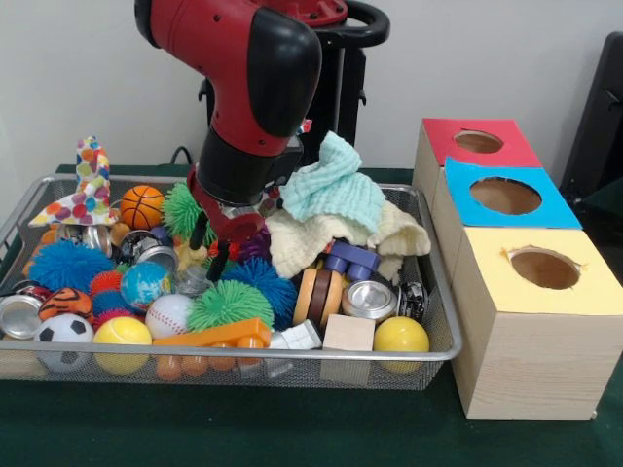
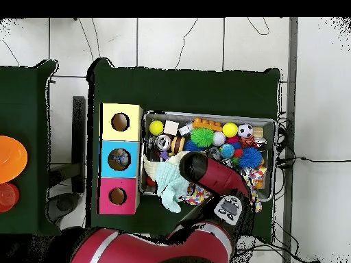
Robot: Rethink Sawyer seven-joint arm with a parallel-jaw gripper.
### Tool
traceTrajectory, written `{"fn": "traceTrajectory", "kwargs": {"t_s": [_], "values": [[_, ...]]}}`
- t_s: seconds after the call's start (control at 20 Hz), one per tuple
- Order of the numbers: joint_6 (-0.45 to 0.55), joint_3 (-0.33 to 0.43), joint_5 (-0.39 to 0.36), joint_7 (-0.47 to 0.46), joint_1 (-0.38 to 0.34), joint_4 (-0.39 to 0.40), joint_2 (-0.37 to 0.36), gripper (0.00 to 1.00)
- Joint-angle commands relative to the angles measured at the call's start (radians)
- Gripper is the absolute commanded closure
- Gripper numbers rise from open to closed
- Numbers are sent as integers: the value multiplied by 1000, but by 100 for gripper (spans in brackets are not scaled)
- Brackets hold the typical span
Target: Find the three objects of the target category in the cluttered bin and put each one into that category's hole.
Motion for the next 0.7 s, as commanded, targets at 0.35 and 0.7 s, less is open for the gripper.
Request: {"fn": "traceTrajectory", "kwargs": {"t_s": [0.35, 0.7], "values": [[-279, 170, -43, 162, -176, 164, -167, 0], [-370, 256, -104, 153, -302, 207, -218, 0]]}}
